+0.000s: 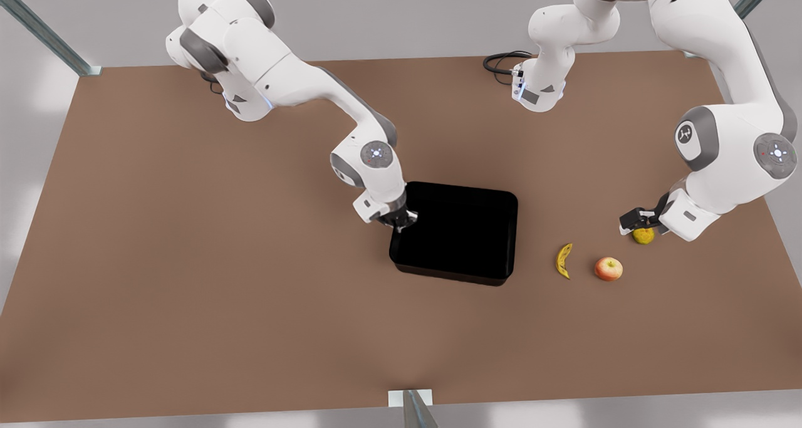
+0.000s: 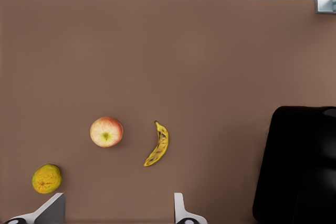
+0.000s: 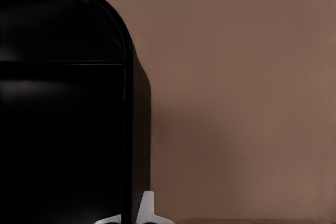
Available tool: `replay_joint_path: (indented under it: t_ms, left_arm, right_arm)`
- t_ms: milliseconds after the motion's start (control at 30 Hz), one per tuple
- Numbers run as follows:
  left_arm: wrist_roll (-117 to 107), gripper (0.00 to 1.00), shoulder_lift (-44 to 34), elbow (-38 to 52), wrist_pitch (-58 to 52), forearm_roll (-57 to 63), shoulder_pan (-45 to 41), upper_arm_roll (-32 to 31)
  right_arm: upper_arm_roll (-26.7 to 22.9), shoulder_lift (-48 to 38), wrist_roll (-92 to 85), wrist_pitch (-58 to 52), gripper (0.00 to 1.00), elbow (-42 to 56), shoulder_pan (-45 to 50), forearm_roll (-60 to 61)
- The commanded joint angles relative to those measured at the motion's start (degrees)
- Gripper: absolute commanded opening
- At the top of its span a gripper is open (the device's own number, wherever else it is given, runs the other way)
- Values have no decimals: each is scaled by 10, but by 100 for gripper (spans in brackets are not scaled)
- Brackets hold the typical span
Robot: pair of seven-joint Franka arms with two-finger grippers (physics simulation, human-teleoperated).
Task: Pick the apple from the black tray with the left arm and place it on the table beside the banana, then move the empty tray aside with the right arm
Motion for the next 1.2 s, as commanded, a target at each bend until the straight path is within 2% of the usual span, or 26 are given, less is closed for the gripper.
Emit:
replay_joint_path:
  t_ms: [0,100,200,400,600,900,1167]
  left_arm:
    - [-1,100,-1,0,0,0,0,0]
    - [-1,100,0,0,0,0,0,0]
    - [-1,100,-1,1,0,0,0,0]
    - [-1,100,-2,1,-2,0,0,0]
    - [0,100,3,16,-4,-1,-1,-1]
    - [-5,100,7,17,-3,0,-5,-1]
    - [-5,100,7,18,-3,17,-6,-2]
  right_arm:
    - [-2,-31,-119,-89,15,0,-11,15]
    - [-36,-75,-230,-152,15,1,-16,56]
    - [-105,-106,-371,-197,15,1,-16,144]
    - [-246,-125,-637,-281,15,25,-23,230]
    - [-342,-133,-860,-350,15,36,-43,271]
    - [-392,-101,-1092,-358,14,36,-109,289]
    - [-397,-36,-1127,-298,14,40,-157,293]
